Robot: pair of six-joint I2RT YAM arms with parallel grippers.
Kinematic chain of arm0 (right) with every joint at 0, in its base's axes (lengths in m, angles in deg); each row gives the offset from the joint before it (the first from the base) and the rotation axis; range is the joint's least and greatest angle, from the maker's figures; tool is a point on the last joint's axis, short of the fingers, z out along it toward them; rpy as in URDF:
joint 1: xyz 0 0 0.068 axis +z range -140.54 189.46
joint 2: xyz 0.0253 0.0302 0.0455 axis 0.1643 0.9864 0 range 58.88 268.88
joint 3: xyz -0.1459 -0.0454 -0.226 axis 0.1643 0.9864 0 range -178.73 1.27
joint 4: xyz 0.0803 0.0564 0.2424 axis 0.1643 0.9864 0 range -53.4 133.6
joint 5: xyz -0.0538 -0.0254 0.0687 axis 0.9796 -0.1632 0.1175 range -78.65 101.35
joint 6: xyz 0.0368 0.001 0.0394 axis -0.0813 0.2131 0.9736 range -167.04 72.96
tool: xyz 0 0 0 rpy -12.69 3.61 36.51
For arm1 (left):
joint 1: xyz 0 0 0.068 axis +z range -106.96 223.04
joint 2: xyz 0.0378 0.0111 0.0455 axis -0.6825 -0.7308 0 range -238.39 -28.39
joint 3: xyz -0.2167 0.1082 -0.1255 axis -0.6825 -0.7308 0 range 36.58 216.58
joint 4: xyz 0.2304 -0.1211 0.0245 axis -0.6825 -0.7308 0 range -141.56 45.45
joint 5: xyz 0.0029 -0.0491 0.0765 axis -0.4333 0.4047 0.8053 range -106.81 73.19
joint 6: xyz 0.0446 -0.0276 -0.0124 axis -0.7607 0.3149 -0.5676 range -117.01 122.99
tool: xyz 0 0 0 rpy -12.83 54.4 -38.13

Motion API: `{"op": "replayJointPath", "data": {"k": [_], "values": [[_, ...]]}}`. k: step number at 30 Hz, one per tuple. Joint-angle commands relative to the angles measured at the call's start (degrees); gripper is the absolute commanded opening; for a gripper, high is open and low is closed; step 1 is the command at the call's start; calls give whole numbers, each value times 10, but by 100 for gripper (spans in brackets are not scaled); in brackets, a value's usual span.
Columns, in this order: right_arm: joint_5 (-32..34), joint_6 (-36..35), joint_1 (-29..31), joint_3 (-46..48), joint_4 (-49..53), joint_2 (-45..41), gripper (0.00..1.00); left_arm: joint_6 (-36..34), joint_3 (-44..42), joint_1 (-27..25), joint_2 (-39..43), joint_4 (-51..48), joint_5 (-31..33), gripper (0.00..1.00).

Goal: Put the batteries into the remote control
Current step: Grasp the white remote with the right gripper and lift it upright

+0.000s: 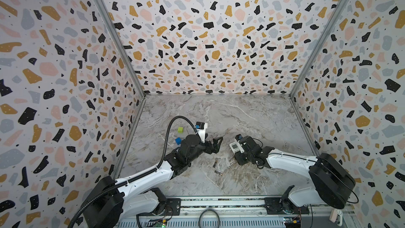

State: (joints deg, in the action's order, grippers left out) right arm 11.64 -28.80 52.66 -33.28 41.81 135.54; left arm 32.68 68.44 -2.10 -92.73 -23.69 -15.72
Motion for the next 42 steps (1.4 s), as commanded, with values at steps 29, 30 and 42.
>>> {"op": "replayJointPath", "data": {"k": [29,30,42], "values": [[-544,-4,-68,13,-358,-220,2,-8,52,-3,107,102,-276,91],[-548,1,-68,12,-366,-219,1,-9,53,-3,108,103,-278,90],[-580,35,-68,0,-408,-200,1,-15,56,-11,105,128,-318,80]]}}
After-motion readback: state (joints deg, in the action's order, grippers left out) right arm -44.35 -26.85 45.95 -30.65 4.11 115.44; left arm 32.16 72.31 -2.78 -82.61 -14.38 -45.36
